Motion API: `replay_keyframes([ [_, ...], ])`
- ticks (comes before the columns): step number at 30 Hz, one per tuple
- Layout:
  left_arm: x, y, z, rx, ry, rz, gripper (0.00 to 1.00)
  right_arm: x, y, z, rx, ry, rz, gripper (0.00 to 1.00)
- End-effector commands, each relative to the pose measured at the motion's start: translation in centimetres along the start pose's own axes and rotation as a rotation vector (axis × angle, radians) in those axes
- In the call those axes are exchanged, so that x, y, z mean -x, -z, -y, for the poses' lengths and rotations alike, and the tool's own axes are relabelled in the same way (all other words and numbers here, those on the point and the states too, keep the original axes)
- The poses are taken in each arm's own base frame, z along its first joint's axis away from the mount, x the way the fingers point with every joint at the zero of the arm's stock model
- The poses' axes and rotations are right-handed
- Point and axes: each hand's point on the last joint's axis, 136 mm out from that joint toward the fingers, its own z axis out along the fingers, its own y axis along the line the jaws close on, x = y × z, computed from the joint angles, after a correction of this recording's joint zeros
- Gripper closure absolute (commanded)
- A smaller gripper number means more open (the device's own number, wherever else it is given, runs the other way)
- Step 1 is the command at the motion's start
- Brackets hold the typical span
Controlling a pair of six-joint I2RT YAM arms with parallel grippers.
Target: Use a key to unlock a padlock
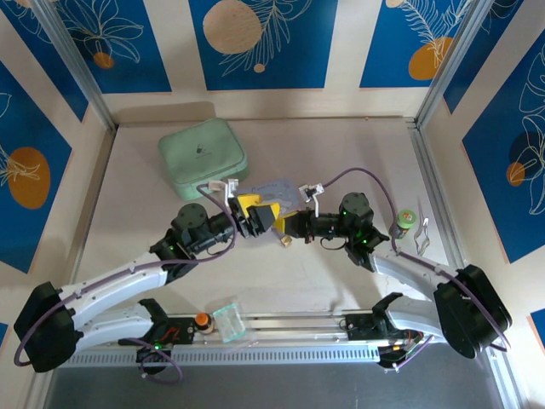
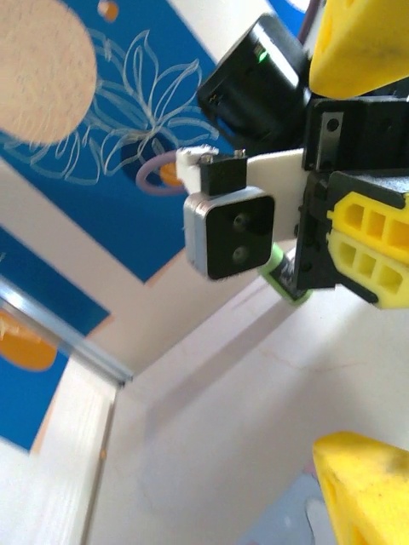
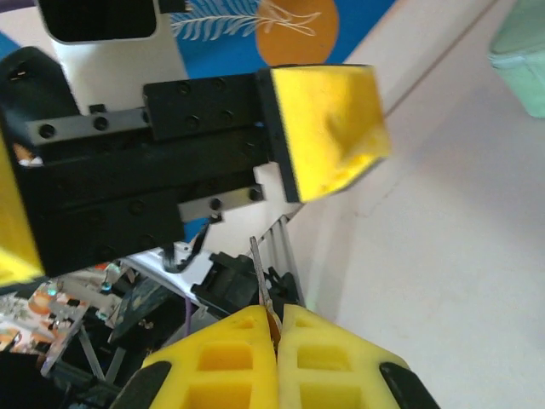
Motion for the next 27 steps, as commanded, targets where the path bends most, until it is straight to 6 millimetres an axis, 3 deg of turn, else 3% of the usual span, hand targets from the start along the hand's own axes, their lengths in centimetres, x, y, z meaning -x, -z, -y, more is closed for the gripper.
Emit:
replay_keyframes([
  [1, 1.1, 0.5, -2.4, 0.169, 0.054, 0.029, 0.0, -0.6, 0.9, 1.9, -0.092, -0.029, 0.011, 1.0],
  [3, 0.5, 0.6, -3.3, 0.204, 0.04, 0.023, 0.0, -0.5, 1.8, 2.9, -0.147, -0.048, 0.048, 1.0],
  [7, 0.4, 2.1, -4.3, 0.414, -0.163, 0.008, 0.0, 0.0, 3.9, 4.3, -0.276, -0.046, 0.119, 1.0],
  [11, -0.4, 1.8, -5.0, 0.413, -0.143, 0.002, 0.0, 0.5, 5.5, 4.3, -0.273, -0.061, 0.148, 1.0],
  [15, -2.7, 0.7, -6.1, 0.485, -0.113, -0.091, 0.0, 0.8, 6.5, 4.0, -0.217, -0.089, 0.147, 1.0],
  [16, -3.3, 0.3, -6.2, 0.485, -0.099, -0.098, 0.0, 0.7, 6.7, 4.1, -0.216, -0.091, 0.147, 0.95],
  [19, -5.3, -1.0, -6.1, 0.459, -0.05, -0.11, 0.0, 0.5, 7.2, 4.0, -0.214, -0.081, 0.14, 0.99],
  [27, -10.5, -3.4, -8.4, 0.567, 0.049, -0.179, 0.03, -0.4, 8.1, 5.3, -0.289, -0.12, 0.168, 1.0],
])
